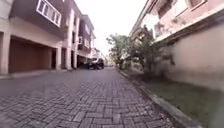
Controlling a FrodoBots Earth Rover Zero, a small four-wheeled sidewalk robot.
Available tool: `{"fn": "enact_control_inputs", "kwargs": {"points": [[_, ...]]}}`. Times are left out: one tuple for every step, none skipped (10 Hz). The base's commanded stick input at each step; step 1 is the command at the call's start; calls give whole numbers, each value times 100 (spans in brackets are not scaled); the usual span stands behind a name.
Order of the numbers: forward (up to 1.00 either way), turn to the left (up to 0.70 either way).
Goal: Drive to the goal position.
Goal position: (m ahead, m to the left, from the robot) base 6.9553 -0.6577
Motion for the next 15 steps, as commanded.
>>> {"fn": "enact_control_inputs", "kwargs": {"points": [[70,0],[70,0],[70,0],[70,0],[70,0],[70,0],[70,0],[70,0],[70,0],[70,0],[70,0],[70,0],[70,0],[70,0],[70,0]]}}
